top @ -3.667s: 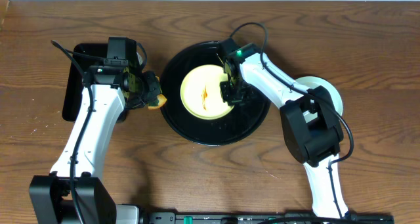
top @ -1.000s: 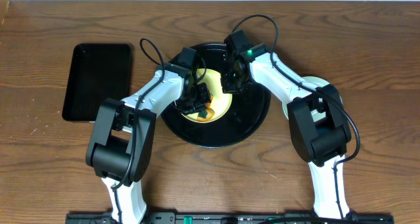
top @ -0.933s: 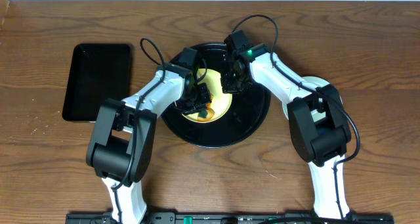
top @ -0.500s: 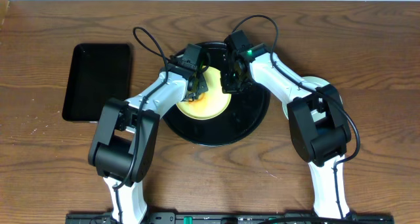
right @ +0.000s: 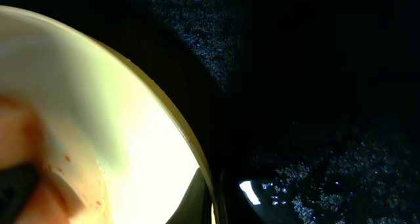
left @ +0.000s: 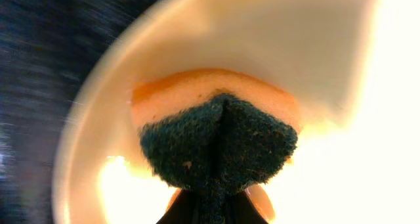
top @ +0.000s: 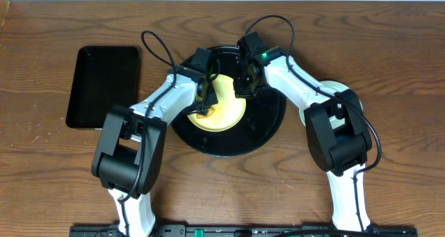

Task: Clean dirty plates on tray and stack at the side
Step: 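Scrub the yellow plate with the sponge while the right gripper holds it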

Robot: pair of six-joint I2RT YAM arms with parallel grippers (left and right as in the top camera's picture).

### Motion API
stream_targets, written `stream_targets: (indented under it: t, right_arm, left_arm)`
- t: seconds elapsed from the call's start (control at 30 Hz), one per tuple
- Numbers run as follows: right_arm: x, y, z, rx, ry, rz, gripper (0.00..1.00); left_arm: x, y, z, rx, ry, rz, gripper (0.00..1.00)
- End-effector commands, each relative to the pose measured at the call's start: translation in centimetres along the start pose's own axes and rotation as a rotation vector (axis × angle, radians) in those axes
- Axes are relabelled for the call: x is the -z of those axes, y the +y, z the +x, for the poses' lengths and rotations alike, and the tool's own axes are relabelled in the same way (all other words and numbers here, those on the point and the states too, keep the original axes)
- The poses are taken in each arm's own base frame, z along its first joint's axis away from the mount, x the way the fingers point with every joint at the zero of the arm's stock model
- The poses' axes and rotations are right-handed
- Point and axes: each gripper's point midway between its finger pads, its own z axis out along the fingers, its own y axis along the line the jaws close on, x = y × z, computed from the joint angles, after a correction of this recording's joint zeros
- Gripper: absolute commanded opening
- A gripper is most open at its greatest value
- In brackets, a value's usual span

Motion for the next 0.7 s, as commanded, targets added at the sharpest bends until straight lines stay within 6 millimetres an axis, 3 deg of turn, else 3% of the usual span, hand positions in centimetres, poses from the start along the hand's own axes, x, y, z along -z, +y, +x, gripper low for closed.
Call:
stream_targets:
  t: [0.0,0.23,0.4,0.57,0.67]
  right_arm:
    - [-1.6,-1.5,1.6,-0.013,0.046,0.066,0.01]
    - [-2.1,-1.8,2.0,-0.015,0.055,0.070,0.01]
    - [-2.1,-1.8,2.0,-0.014,0.052,0.069,0.01]
    - [-2.1,-1.8,1.9,-0.013,0.049,0.067,0.01]
    - [-2.1,-1.7,1.9,-0.014,0.047,0.066,0.01]
  left_arm:
    - [-2.6,-2.5,5.7,-0.017,0.254,0.176,0.08]
    - [-2.8,-4.7,0.8,-0.051,0.041,0.252,0.07]
    - [-3.1,-1.3,-3.0,-0.033,-0.170,0.038,0.08]
    - [-2.8,3.7,-2.6,-0.017,-0.175,-0.198,0.08]
    - [-2.6,4.7,-0.7,0.015,-0.083,-0.212,0.08]
